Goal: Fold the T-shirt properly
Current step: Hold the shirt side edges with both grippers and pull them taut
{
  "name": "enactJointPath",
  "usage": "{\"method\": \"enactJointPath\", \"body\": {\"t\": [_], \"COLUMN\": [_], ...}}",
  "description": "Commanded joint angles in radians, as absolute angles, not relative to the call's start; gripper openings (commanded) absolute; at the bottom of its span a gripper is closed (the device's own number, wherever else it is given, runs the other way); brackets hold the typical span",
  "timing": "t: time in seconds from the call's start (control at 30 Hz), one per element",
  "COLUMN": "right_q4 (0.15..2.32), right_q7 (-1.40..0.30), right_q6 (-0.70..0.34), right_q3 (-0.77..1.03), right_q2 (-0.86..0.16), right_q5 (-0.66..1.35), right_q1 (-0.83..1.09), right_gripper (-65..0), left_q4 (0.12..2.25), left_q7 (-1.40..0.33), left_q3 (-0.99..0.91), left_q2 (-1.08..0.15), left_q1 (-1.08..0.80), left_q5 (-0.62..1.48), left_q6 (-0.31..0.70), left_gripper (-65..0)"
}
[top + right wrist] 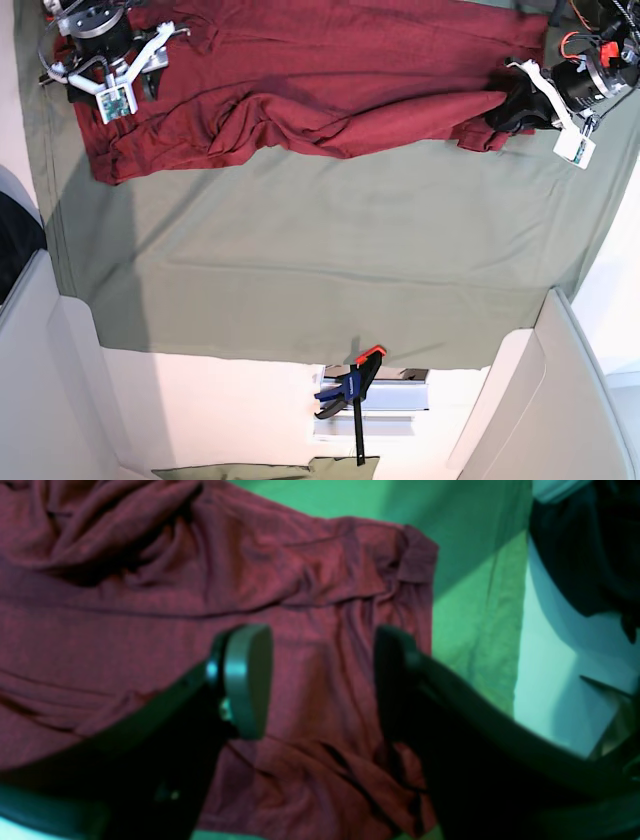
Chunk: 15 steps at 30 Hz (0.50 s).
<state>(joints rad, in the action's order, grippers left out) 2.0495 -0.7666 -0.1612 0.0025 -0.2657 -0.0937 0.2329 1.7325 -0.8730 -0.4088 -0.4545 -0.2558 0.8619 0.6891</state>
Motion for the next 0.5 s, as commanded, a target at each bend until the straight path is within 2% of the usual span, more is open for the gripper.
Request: {"method": "enactJointPath", "body": {"t": [0.0, 0.17, 0.2, 0.3, 0.37, 0.47], "right_q4": [2.068, 2.068, 2.068, 2.067, 2.065, 2.047], "right_q7": [-0.741, -0.741, -0.741, -0.741, -0.74, -0.74], "right_q6": [-0.161, -0.161, -0.161, -0.16, -0.156, -0.139], "right_q3": [0.007, 0.007, 0.008, 0.035, 0.085, 0.199], "right_q2": [-0.272, -0.271, -0.272, -0.271, -0.271, -0.271], "right_q5": [-0.093, -0.094, -0.094, -0.094, -0.093, -0.036], "right_q1": [0.225, 0.225, 0.225, 0.224, 0.222, 0.21], "right_gripper": [-32.3, -32.2, -32.2, -32.2, -32.2, -28.5], "left_q4": [1.747, 1.747, 1.747, 1.747, 1.747, 1.747], "left_q7": [-0.855, -0.857, -0.857, -0.854, -0.854, -0.854], "left_q3": [-0.422, -0.425, -0.425, -0.425, -0.425, -0.425], "left_q2": [-0.471, -0.471, -0.471, -0.468, -0.468, -0.469], "left_q1": [-0.265, -0.337, -0.346, -0.366, -0.37, -0.369], "left_q5": [0.878, 0.898, 0.909, 0.925, 0.938, 0.946], "left_q6": [0.698, 0.698, 0.698, 0.698, 0.698, 0.698], "left_gripper": [-65.0, -65.0, -62.3, -44.1, -35.3, -34.0]}}
